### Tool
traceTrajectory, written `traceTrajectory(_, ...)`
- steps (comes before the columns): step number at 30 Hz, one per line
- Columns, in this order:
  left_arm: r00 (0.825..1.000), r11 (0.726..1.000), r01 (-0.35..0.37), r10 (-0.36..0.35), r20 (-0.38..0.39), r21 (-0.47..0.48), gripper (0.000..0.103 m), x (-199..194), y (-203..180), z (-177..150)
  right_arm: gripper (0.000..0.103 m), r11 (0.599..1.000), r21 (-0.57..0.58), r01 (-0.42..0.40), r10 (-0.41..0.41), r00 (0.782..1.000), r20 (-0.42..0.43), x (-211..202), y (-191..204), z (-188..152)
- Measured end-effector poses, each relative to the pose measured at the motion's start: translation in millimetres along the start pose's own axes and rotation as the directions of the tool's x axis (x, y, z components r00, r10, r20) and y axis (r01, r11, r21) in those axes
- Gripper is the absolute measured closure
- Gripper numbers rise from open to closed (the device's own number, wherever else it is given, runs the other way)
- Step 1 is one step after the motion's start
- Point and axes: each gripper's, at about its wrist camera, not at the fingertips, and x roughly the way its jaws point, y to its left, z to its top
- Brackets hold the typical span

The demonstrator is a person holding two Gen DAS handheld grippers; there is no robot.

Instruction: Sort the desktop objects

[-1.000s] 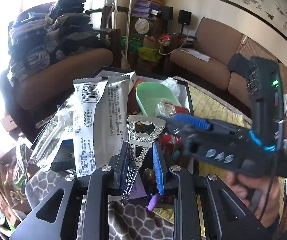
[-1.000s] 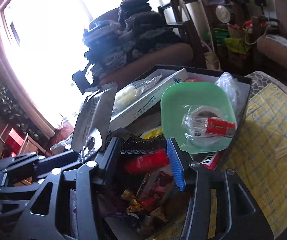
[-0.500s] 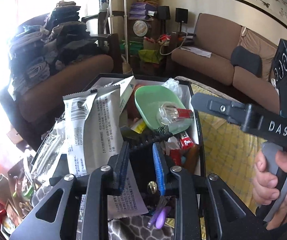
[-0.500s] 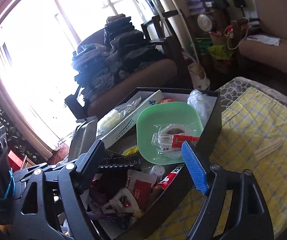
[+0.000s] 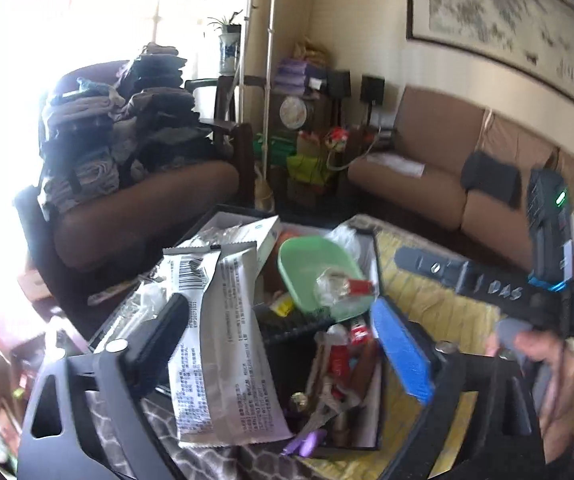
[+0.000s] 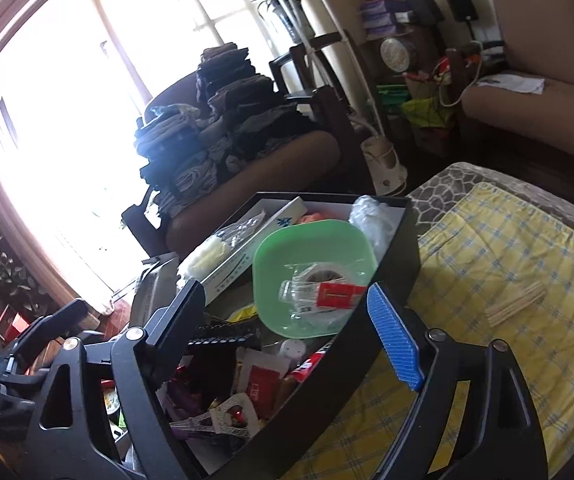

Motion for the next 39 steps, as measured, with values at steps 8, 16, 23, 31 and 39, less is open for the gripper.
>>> traceTrajectory(8, 0.997, 0.992, 0.073, -0.07, -0.039, 0.106, 0.006, -15.6, -37.2, -8.1, 0.016, 0.996, 0.045, 0.078, -0.078, 0.997, 0.009, -4.2, -22.9, 3.3)
traceTrajectory(16, 0.962, 0.959, 0.23, -0.199, -0.185, 0.164, 0.006, -33.3, -89.5, -28.8, 0.01, 0.936, -0.035, 0.35, -0.348, 0.936, 0.055, -38.2, -32.4, 17.0)
traceTrajectory(23, 0.945, 0.928, 0.319, -0.295, -0.141, 0.193, 0.006, -55.7, -116.9, -44.8, 0.001, 0.92, 0.178, 0.35, -0.352, 0.936, -0.021, -69.6, -62.5, -52.6)
traceTrajectory(31, 0.952, 0.896, 0.306, -0.295, -0.084, 0.321, 0.006, -85.1, -134.1, -63.9, 0.007, 0.69, 0.235, 0.684, -0.642, 0.729, -0.237, -196.5, -160.9, -76.4)
traceTrajectory(39, 0.926, 0.907, 0.372, -0.346, -0.153, 0.199, 0.006, -45.7, -113.8, -55.4, 0.008, 0.421, 0.319, 0.849, -0.751, 0.523, -0.403, -319.8, -307.6, -79.9)
